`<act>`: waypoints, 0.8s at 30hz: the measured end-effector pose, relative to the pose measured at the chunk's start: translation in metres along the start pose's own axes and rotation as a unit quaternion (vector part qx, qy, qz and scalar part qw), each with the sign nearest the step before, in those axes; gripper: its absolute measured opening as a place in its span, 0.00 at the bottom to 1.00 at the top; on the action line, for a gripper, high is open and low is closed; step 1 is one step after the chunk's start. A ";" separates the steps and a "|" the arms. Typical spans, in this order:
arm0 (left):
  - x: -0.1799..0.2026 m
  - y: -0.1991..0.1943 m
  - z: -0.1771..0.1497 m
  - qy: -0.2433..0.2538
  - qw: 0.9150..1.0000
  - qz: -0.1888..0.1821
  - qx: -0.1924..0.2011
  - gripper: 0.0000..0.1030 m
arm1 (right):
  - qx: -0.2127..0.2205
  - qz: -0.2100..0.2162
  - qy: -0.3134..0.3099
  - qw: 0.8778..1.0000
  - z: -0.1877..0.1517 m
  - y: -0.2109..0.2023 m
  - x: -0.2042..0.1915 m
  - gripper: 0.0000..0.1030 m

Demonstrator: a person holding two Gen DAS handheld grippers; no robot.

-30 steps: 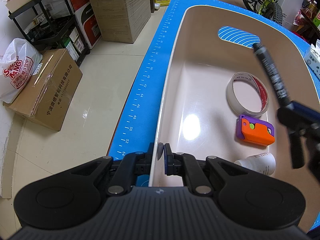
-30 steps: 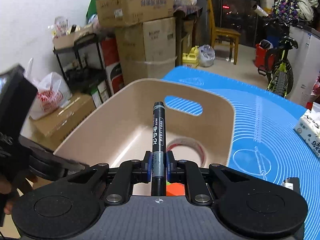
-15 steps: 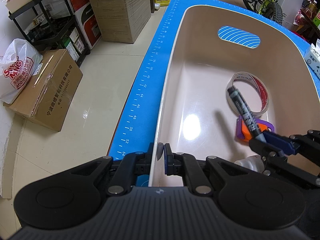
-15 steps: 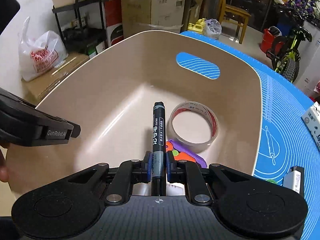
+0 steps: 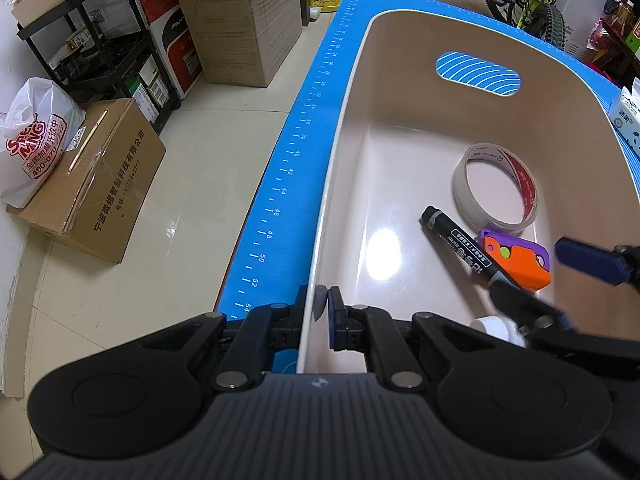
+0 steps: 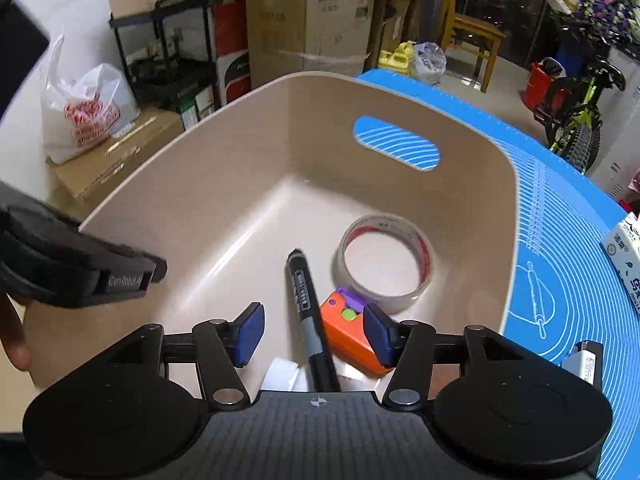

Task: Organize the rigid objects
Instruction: 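Carry the black marker over the bin and open the right tool, then move the right tool back to the mat and grasp the green ointment tin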

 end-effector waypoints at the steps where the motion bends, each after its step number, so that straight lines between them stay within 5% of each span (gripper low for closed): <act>1: 0.000 0.000 0.000 0.000 1.000 0.000 0.000 0.10 | 0.007 0.003 0.007 1.000 0.003 -0.003 0.003 0.62; 16: 0.000 0.000 0.000 0.000 1.000 0.000 0.000 0.10 | 0.130 -0.031 0.069 0.989 0.042 -0.075 0.071 0.69; 24: 0.000 0.000 0.000 0.000 1.000 0.000 0.000 0.10 | 0.110 -0.080 0.091 0.986 0.015 -0.071 0.125 0.69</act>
Point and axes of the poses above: each gripper's, at about its wrist camera, not at the fingertips, and y roughly the way its jaws point, x to its right, z to its top, the point moved 6 cm from there along y, roughly the way its jaws point, and after that the axes turned 13 degrees about x, right-handed, at the moved point
